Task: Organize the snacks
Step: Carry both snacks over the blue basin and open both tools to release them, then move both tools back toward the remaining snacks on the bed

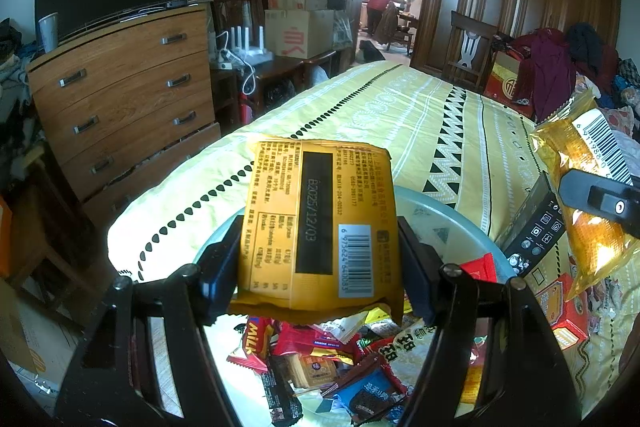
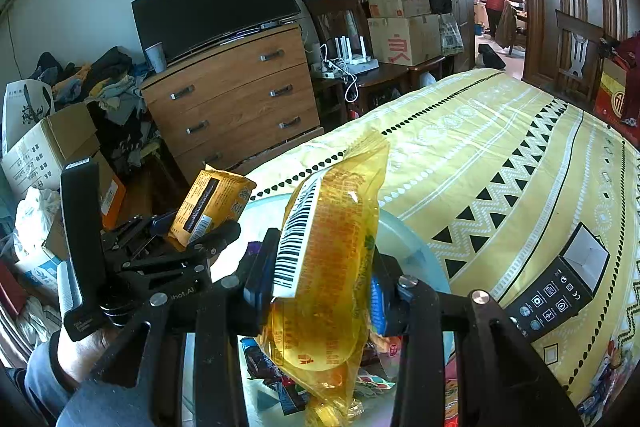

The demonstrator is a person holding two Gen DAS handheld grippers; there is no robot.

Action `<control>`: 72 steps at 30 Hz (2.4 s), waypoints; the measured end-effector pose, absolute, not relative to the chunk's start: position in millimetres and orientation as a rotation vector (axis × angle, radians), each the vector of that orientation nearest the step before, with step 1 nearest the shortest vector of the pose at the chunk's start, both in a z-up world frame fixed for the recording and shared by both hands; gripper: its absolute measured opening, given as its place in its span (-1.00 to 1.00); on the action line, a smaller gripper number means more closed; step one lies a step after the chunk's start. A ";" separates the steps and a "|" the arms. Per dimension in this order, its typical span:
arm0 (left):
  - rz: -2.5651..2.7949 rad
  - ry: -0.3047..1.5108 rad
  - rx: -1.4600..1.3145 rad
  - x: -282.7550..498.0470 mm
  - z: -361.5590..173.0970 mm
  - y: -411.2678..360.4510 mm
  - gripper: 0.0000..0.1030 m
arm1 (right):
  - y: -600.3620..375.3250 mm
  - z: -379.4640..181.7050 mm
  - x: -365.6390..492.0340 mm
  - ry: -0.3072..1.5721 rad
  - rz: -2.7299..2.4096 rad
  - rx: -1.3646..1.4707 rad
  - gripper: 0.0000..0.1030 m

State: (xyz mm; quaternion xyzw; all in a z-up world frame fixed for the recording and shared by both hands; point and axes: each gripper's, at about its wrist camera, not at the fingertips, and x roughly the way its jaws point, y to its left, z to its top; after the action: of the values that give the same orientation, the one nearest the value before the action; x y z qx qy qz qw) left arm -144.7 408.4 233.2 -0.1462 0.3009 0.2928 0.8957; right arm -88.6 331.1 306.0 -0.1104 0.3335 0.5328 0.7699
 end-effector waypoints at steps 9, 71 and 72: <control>0.608 0.624 -0.304 -145.4 232.9 408.4 0.37 | 331.3 305.6 -89.1 0.725 1.155 -0.239 -0.21; 0.250 0.541 -0.179 -113.1 257.8 238.7 1.00 | 68.6 203.1 -70.8 0.865 0.845 -0.005 0.04; 0.192 0.550 -0.169 -104.7 256.4 215.9 1.00 | 43.2 191.9 -59.2 0.889 0.786 0.011 0.04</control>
State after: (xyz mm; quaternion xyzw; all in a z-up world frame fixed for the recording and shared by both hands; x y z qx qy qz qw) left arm -104.7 215.9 256.4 -0.0832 0.2709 0.0944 0.9544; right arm -59.2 43.2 191.9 0.0051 0.4188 0.3704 0.8291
